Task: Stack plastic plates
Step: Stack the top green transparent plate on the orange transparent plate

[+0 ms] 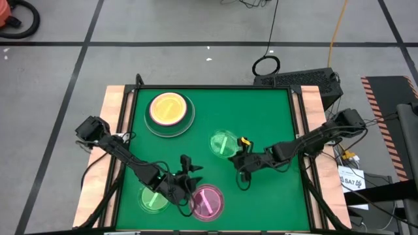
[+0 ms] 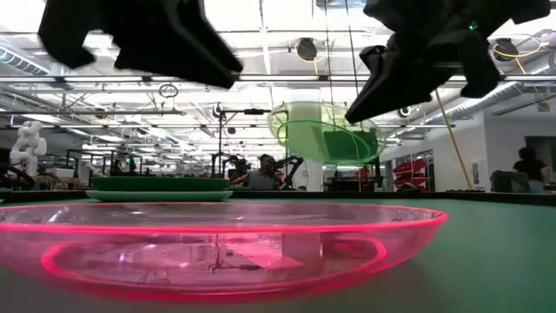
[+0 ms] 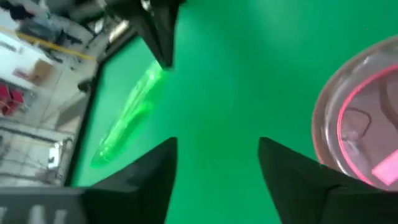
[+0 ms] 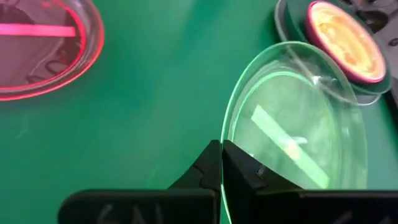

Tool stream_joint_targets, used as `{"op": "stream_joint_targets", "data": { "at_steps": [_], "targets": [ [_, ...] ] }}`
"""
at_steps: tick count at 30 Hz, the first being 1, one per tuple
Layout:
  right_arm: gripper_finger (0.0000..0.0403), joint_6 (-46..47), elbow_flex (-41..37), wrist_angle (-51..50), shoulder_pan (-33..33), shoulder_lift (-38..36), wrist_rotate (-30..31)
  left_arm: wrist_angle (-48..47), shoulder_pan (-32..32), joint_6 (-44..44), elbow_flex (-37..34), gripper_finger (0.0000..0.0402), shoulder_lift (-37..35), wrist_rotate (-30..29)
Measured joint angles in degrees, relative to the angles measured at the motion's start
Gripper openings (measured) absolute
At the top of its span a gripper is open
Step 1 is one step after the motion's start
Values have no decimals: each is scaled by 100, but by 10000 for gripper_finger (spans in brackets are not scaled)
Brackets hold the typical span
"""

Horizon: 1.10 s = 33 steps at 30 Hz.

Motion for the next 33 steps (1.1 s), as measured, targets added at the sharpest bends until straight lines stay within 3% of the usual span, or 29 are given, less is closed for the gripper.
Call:
{"op": "stream_joint_targets", "data": {
  "at_steps": [5,10,25,33],
  "targets": [
    [0,253,0,-47,147,2,-243,7,0,540,277,298,-1,-477],
    [0,418,0,-65,246,2,-356,-15,58,753,318,328,-3,-387],
    [0,526,0,-78,289,2,-667,-42,319,1323,318,329,-3,739],
    [0,526,0,-39,287,2,-795,-24,887,1265,318,277,8,1178]
  ]
}}
